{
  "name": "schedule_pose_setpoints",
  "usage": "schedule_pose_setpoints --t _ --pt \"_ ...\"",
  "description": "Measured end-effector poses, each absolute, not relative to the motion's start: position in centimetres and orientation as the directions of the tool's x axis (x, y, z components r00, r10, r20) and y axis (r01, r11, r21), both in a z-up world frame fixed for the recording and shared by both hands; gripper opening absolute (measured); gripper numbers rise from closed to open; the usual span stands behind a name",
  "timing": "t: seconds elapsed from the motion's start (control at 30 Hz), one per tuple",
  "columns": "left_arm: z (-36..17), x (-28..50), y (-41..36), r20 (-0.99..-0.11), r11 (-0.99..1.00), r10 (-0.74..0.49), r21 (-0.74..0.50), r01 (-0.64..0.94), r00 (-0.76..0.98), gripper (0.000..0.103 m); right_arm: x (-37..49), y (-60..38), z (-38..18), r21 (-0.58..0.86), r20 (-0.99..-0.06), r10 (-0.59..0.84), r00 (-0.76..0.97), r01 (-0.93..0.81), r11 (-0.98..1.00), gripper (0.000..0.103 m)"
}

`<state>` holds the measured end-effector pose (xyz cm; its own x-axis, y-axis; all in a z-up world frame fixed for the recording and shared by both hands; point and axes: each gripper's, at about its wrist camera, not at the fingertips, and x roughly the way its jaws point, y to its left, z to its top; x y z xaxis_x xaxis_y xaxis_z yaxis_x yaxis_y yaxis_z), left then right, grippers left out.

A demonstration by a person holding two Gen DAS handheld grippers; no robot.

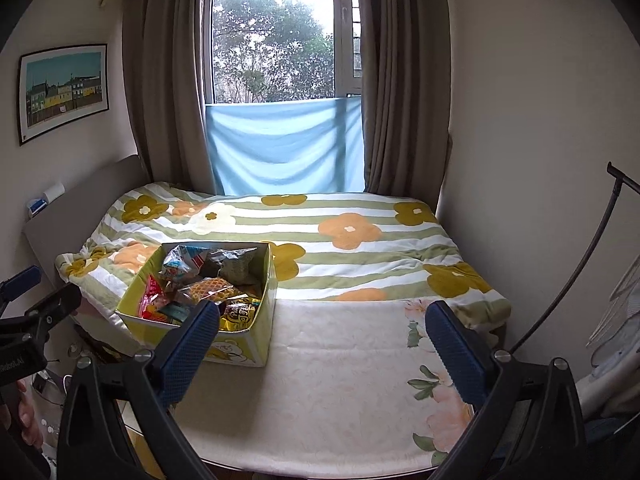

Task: Organize snacks

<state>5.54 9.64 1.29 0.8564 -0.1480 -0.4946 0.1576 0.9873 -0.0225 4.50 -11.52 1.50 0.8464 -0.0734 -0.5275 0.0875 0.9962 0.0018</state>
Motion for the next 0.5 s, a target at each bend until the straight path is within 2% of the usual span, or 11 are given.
schedule_pose_setpoints --t 0.5 --pt "1.6 5.1 9.6 -0.481 0.987 -0.153 -0.026 0.16 0.863 0.103 3.4 -11.4 1.7 0.009 -0.505 -0.066 0.861 0.082 0.997 0.102"
